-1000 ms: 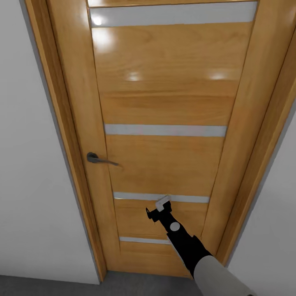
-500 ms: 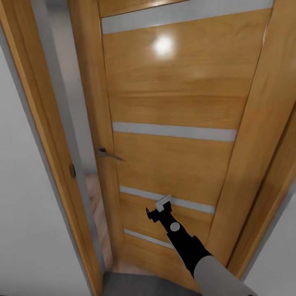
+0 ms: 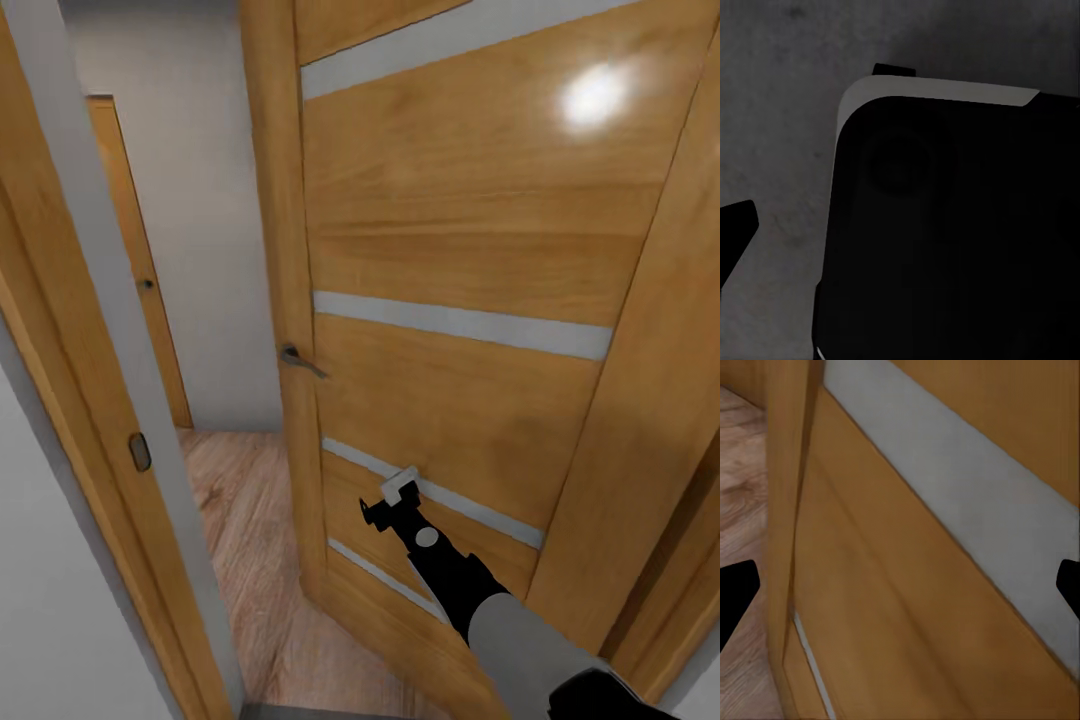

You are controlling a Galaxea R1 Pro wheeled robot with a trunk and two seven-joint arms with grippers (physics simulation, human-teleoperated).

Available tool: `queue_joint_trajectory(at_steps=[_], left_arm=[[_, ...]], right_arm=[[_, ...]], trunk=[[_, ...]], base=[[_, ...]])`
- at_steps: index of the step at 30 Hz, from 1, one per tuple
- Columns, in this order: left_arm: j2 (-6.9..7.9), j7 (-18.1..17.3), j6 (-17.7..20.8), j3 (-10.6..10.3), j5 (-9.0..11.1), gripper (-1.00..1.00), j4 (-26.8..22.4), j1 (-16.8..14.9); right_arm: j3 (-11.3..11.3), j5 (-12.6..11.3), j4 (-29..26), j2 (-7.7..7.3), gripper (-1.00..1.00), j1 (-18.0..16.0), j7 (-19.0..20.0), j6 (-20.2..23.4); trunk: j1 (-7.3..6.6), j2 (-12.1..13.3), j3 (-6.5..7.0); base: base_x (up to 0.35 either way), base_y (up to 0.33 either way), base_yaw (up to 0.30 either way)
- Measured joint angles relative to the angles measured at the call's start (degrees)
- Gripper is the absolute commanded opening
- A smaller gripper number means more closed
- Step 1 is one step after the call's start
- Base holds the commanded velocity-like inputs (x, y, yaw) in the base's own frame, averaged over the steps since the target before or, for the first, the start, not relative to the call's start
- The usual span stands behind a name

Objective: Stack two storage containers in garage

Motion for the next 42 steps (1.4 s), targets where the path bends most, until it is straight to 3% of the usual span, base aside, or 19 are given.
queue_joint_trajectory(at_steps=[6,17,42], left_arm=[[0.00,0.0,0.0,0.0,0.0,1.00,0.0,0.0],[0.03,0.0,0.0,0.0,0.0,1.00,0.0,0.0],[0.09,0.1,0.0,0.0,0.0,1.00,0.0,0.0]], right_arm=[[0.0,-0.2,4.3,0.00,1.00,-2.5,-0.1,-2.1],[-0.2,-0.3,5.3,0.00,1.00,-4.1,-0.3,-2.4],[-0.1,-0.1,6.2,0.01,1.00,-4.3,-4.3,-1.8]], trunk=[[0.00,0.0,-0.01],[0.01,0.0,0.00],[0.03,0.0,0.01]], base=[[0.263,0.000,0.000],[0.234,0.000,0.000],[0.006,0.000,0.000]])
